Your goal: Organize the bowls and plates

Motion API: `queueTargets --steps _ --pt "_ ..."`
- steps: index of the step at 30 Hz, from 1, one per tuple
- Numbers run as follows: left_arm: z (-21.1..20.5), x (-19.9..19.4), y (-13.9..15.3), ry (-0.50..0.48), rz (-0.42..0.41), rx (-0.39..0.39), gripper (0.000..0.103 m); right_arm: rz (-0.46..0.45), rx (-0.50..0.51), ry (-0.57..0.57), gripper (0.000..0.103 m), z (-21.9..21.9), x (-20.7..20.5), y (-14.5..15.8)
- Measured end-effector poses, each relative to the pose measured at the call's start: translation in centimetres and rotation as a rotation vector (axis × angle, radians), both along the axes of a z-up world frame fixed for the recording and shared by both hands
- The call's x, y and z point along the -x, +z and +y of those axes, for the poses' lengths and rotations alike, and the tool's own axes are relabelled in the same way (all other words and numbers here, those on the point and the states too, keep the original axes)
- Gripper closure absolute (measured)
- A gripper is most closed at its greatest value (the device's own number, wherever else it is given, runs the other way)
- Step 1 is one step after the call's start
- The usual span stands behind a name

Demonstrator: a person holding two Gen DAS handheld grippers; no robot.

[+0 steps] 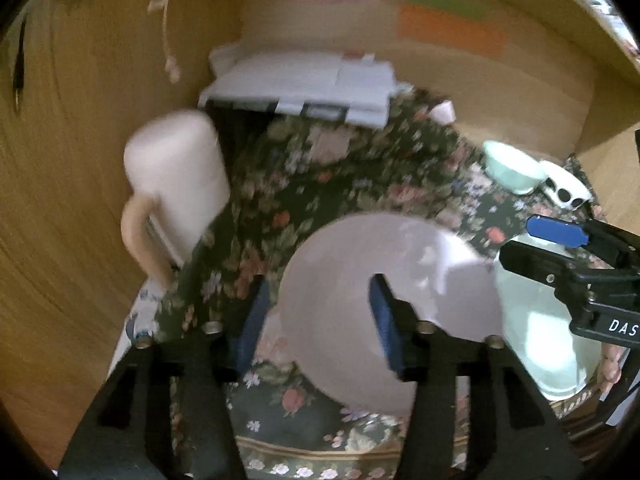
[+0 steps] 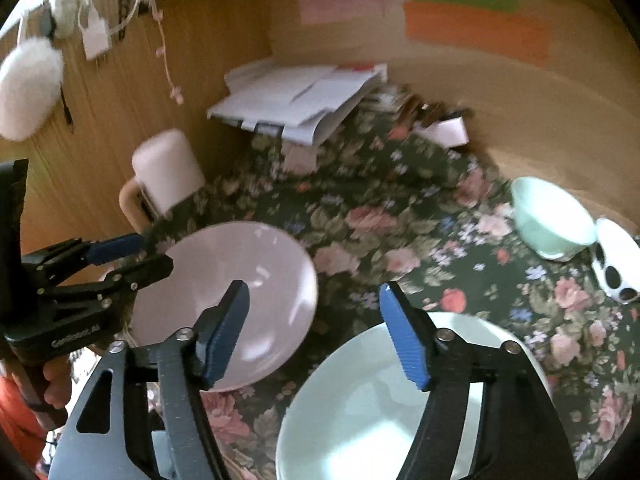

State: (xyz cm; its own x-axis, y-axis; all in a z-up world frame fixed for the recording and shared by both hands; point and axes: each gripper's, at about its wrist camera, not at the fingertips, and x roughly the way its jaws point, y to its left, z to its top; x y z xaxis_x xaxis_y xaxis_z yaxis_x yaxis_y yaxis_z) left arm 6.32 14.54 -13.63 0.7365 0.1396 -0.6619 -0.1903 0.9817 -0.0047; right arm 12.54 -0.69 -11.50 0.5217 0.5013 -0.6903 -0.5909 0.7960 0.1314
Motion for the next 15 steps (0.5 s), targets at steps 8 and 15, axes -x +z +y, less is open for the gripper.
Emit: queueTargets --steps 8,15 --pt "-3.4 -0.6 3.4 -0.062 -0.112 -0.033 0.031 -0.067 -0.028 -0.070 0.033 -3.6 -0.3 2.7" --pt "-6.0 -2.7 4.9 -0.108 -0.147 -0.007 0.021 -0.139 -0.025 -0.156 0.019 -7.4 -0.6 4.1"
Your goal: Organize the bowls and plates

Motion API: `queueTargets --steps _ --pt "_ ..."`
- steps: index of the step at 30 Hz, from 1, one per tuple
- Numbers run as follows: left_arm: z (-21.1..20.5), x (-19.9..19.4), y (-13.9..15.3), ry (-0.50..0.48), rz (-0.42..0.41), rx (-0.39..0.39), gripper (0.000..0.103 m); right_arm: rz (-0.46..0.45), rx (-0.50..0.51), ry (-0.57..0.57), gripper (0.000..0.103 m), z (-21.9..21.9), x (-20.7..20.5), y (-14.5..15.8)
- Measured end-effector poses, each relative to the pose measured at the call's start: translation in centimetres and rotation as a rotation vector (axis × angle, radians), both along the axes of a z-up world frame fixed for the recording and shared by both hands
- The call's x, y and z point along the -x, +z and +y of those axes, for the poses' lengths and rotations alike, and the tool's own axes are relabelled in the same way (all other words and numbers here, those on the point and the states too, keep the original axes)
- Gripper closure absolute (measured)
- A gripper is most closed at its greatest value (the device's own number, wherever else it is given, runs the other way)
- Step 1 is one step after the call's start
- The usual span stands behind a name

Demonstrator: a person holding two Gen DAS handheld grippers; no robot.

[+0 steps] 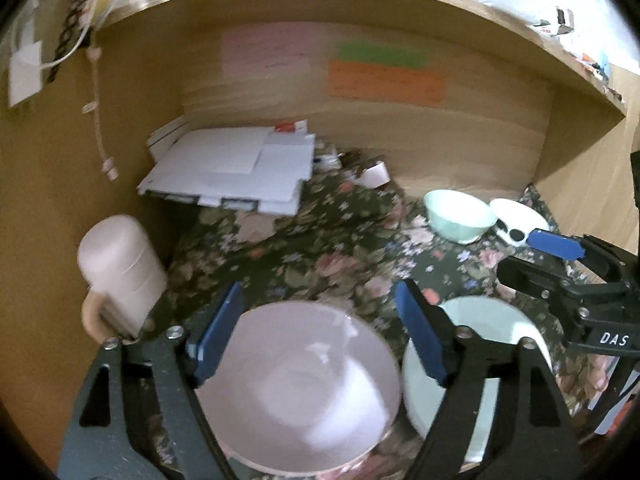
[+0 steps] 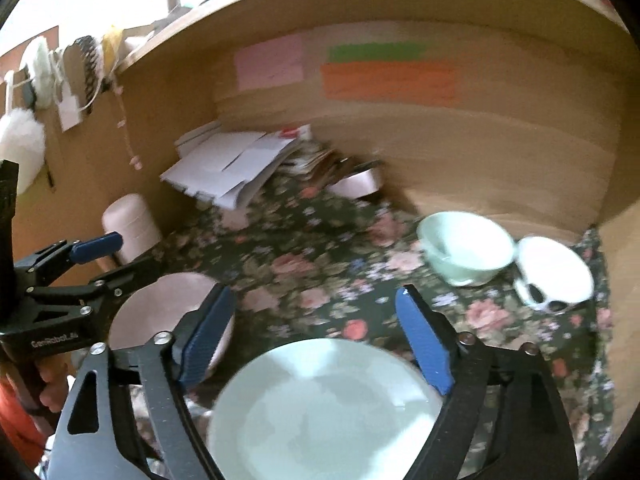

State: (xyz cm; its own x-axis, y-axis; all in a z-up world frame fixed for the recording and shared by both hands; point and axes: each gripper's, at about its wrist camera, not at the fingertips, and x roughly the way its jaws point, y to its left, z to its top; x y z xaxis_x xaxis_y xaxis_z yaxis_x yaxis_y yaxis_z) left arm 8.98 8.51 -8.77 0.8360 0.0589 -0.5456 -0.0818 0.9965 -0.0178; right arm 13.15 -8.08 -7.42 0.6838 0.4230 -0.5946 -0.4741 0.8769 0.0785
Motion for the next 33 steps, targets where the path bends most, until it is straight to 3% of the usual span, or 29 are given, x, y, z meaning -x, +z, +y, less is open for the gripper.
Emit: queueTargets --steps 6,9,13,28,33 --pt "-2.6 -2.5 0.9 -0.044 -0.020 -0.023 0.016 -0.032 0.008 -0.093 0.019 -3.3 -1.5 0.7" --pt "-4.1 -4.0 1.0 -0.086 -0.015 -0.020 0.006 -0.030 0.013 -0.127 0.019 -4.8 -2.5 0.7" --pt "-5.7 -5.9 0.9 -0.107 -0.009 -0.032 0.006 -0.028 0.036 -0.186 0.019 -6.7 -4.4 0.6" --pt "-8.3 -15.4 -1.2 -0.148 0.063 0.005 0.006 0.134 0.019 -0.283 0.019 -10.4 -12.8 -4.3" --pt "-8.1 -18.6 -2.4 -0.157 0.148 0.033 0.006 0.196 0.022 -0.288 0.034 -10.5 -15.1 -6.1"
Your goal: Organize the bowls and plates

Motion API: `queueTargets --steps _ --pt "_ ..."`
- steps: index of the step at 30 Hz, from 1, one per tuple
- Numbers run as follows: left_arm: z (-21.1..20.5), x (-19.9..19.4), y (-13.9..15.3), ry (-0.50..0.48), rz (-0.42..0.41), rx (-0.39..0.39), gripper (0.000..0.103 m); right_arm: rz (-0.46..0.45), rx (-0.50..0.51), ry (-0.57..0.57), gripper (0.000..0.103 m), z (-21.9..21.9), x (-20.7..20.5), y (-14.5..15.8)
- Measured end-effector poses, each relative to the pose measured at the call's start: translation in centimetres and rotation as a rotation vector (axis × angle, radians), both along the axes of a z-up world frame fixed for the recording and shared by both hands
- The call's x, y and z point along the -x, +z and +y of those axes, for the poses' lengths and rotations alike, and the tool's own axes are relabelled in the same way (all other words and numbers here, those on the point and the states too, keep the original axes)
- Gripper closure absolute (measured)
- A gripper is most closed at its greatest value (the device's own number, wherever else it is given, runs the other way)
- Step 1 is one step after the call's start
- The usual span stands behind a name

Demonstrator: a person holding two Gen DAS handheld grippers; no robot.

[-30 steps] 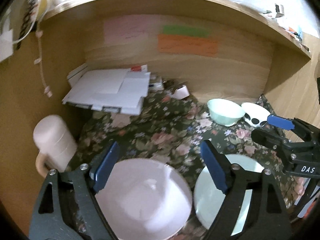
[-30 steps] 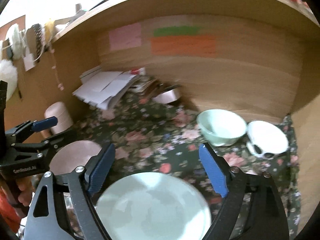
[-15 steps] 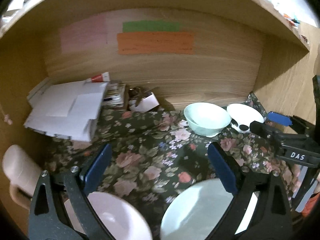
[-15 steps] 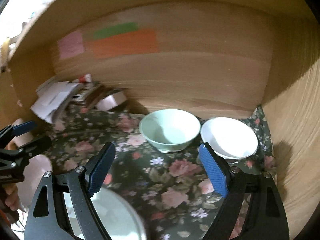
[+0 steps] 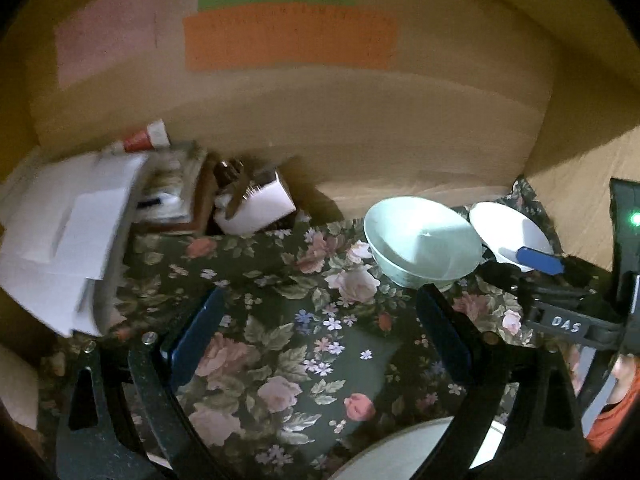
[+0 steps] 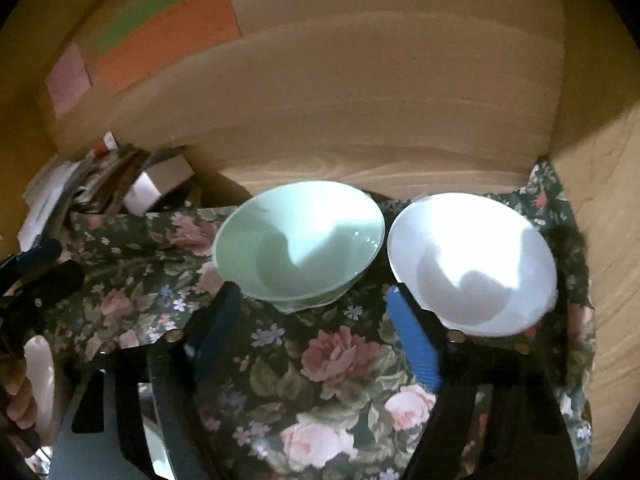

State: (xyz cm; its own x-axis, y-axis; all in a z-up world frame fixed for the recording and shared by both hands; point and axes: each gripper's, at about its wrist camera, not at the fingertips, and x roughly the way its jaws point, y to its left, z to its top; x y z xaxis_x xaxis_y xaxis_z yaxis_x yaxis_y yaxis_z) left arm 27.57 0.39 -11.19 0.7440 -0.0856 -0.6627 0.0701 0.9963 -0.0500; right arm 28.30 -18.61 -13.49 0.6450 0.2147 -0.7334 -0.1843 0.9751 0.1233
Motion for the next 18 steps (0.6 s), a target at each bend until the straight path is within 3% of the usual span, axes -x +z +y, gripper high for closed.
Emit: queueTargets --steps 3,11,18 --pt "0.2 -1.6 -1.0 0.003 0.056 0.026 0.006 0.028 0.001 -0.006 0.041 -0.1 -1.0 -0.9" --pt "0.1 -3.0 -2.5 0.019 0.109 -0.042 0.010 0.075 -0.034 -0.035 0.045 -0.7 -2.7 -2.6" --pt "0.4 -3.2 -2.8 0.034 0.090 -0.043 0.010 0.112 -0.052 -0.034 0.048 -0.3 -4.2 -3.5"
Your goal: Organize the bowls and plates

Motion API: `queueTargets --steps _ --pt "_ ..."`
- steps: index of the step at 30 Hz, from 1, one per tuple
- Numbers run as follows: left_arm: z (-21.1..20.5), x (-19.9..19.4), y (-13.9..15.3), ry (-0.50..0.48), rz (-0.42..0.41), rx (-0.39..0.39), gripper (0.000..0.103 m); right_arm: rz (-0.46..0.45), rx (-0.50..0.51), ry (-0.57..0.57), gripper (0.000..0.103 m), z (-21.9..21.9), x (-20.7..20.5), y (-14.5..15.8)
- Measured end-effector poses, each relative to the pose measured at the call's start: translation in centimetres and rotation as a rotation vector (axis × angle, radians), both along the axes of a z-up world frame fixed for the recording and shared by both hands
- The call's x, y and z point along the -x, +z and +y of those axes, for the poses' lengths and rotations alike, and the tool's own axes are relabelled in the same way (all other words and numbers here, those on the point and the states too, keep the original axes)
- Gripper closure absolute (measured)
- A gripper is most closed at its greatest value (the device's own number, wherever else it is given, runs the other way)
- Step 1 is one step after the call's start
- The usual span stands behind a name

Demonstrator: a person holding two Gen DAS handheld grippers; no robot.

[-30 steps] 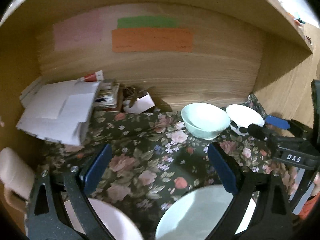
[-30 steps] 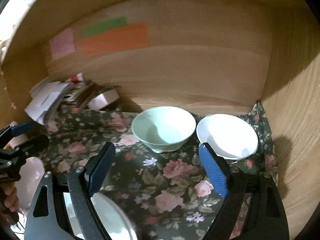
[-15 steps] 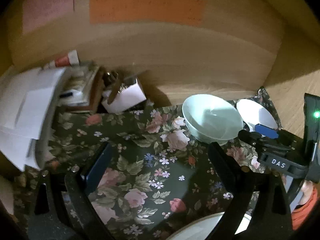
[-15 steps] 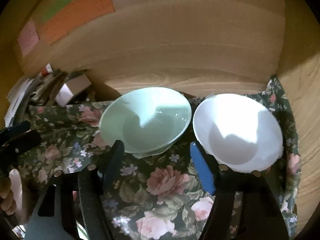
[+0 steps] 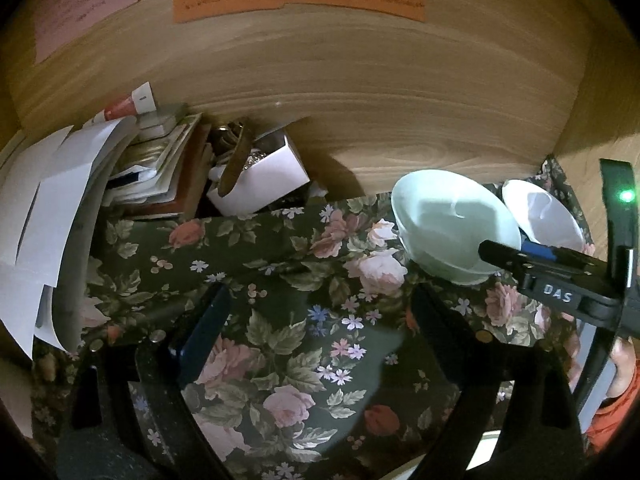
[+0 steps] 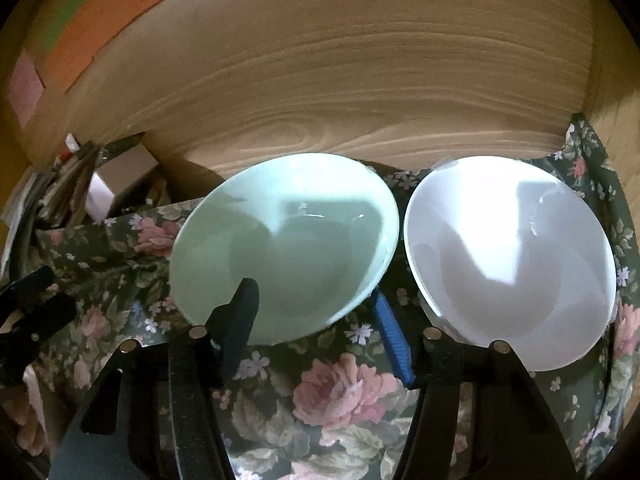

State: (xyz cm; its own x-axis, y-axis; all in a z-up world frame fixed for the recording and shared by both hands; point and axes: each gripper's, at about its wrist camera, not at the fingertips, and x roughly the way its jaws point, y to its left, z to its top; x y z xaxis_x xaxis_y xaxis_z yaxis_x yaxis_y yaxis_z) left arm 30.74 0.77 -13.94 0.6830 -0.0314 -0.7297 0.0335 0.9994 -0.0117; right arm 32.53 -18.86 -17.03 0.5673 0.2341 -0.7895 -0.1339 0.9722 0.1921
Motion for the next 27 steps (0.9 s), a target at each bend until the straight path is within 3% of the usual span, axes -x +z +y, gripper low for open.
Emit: queueTargets --steps 4,14,23,27 --pt "0.0 -0.1 -0.1 0.002 -0.001 0.018 0.010 -0.002 0.028 -0.002 0.053 0.2 -0.5 -0.4" --pt "-0.3 0.1 -0.3 -0.004 -0.009 0.000 0.010 0.063 0.019 0.083 0.082 0.7 -1.3 -1.5" --pt "-0.5 0.2 -0.5 -0.025 0.010 -0.005 0.010 0.080 0.030 0.220 0.084 2.0 3.0 -0.7" --pt "-0.6 -0.3 -1.4 -0.028 0.071 0.012 0.015 0.093 0.027 0.244 0.084 1.6 4.7 -0.4"
